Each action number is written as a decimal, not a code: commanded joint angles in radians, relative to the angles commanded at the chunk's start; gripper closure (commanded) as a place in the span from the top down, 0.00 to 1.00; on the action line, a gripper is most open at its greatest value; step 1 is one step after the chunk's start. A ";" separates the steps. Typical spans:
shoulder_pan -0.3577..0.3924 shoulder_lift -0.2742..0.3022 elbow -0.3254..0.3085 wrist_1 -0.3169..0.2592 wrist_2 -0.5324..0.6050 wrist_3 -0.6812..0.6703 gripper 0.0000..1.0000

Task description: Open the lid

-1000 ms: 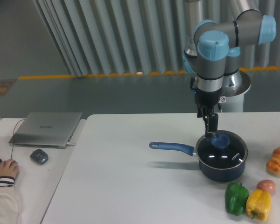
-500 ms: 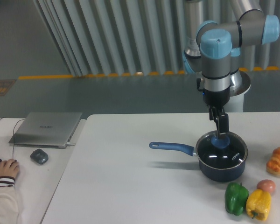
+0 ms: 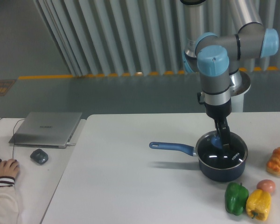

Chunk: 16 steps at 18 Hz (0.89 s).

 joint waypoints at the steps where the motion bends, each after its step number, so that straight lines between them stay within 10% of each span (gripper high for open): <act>1: 0.000 0.000 0.000 0.002 0.000 0.000 1.00; 16: 0.012 0.086 0.038 -0.121 -0.173 -0.011 1.00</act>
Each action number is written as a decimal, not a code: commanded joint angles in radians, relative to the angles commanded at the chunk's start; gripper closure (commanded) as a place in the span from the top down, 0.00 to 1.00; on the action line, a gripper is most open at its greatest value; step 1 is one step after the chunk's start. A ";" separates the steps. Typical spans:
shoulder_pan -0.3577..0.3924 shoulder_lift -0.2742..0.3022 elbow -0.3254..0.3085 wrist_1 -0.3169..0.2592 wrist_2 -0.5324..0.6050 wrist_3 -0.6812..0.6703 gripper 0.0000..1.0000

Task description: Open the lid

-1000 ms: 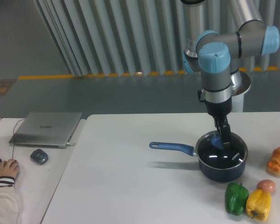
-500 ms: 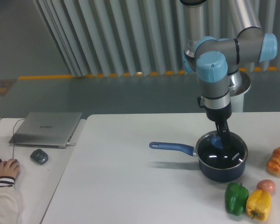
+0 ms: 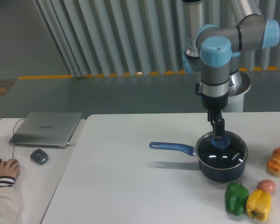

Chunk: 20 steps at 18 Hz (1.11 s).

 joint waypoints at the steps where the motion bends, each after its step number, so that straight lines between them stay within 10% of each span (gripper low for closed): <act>1: -0.002 0.002 -0.002 0.000 0.002 0.000 1.00; 20: -0.003 -0.005 -0.009 0.011 -0.018 -0.041 1.00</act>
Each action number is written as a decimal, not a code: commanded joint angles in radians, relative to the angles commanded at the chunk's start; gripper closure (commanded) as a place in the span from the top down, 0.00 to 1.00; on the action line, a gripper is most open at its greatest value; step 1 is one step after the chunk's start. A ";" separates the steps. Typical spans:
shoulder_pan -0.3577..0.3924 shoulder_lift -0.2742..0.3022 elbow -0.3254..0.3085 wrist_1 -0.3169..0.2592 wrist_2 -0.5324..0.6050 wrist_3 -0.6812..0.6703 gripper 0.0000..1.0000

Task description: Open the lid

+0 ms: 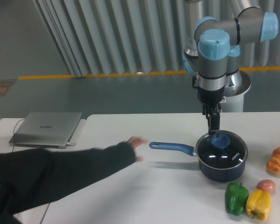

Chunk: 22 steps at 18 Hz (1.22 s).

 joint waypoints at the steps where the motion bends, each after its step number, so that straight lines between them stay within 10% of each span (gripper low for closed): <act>1: -0.003 -0.003 0.002 0.000 -0.008 -0.012 1.00; 22: -0.132 -0.068 0.012 0.094 0.035 -0.299 1.00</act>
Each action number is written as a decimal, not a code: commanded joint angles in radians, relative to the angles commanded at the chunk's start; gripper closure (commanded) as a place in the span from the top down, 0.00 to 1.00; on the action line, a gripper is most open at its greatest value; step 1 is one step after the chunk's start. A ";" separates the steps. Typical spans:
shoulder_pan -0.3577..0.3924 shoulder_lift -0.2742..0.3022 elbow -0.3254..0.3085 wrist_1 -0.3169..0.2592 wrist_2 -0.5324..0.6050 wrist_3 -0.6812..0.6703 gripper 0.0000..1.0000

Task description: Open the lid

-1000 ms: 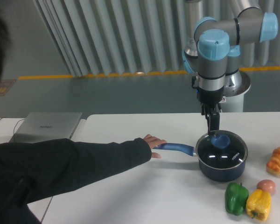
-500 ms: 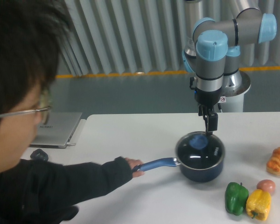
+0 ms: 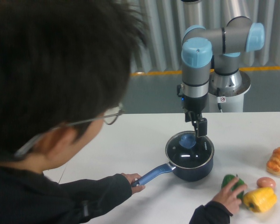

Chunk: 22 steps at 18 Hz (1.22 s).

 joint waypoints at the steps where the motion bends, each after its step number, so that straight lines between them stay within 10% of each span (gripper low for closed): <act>1: -0.002 0.000 0.000 0.000 -0.007 0.000 1.00; 22: 0.092 0.051 -0.055 -0.012 -0.147 -0.723 1.00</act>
